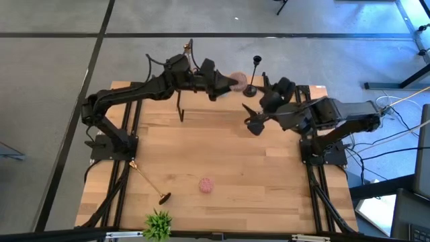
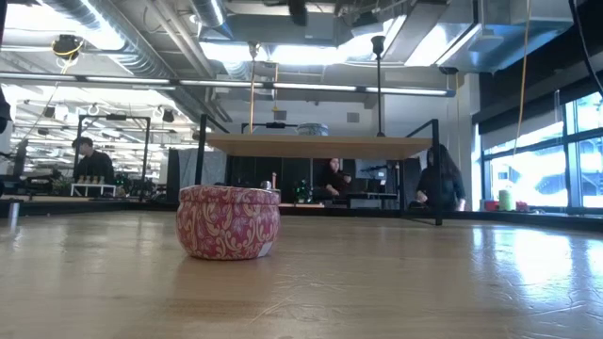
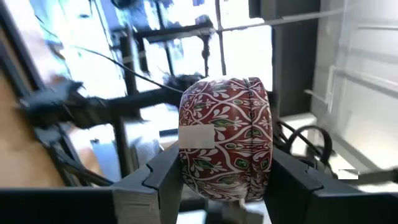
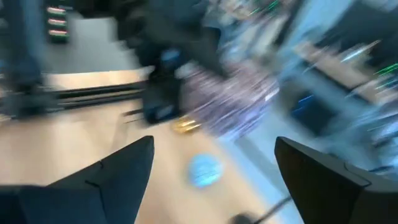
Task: Pick & Place candle stick holders
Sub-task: Put the red scented candle on the shelf
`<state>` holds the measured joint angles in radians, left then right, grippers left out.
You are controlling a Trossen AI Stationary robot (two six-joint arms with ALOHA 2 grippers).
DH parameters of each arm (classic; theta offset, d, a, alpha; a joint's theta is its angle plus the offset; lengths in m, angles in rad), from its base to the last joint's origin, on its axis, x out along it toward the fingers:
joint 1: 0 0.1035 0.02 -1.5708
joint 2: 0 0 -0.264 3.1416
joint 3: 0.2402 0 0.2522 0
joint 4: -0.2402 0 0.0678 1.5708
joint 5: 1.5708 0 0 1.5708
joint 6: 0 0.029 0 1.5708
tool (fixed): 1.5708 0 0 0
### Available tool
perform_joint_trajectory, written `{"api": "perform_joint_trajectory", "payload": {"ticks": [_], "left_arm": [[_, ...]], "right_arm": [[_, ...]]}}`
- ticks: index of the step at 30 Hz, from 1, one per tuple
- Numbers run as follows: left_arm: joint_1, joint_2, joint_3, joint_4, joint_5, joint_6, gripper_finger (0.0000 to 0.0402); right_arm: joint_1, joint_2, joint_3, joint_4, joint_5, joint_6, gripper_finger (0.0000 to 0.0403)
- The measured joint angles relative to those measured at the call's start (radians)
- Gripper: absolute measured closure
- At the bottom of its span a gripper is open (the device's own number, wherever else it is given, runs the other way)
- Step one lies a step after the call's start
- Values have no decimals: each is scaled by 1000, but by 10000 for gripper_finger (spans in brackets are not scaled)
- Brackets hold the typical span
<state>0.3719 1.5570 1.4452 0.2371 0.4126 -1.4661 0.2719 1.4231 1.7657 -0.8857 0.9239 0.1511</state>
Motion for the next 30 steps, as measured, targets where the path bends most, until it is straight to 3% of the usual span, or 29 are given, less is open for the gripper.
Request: {"api": "perform_joint_trajectory", "payload": {"ticks": [4, 7, 13, 22, 30], "left_arm": [[47, -6, 0, -76, 13, 50, 232], [49, -6, 0, -198, 38, 88, 232], [-3, -9, -1, -505, 74, 202, 232], [-55, -11, -1, -687, -31, 271, 232], [-27, -101, -2, -931, -136, 342, 233]], "right_arm": [[-34, -28, 0, -120, -223, 183, 67], [-37, -51, 0, -209, -294, 265, 67], [-8, -78, -1, -340, -296, 406, 67], [31, -125, -44, -339, -288, 455, 67], [147, -135, -132, -336, -256, 517, 70]]}}
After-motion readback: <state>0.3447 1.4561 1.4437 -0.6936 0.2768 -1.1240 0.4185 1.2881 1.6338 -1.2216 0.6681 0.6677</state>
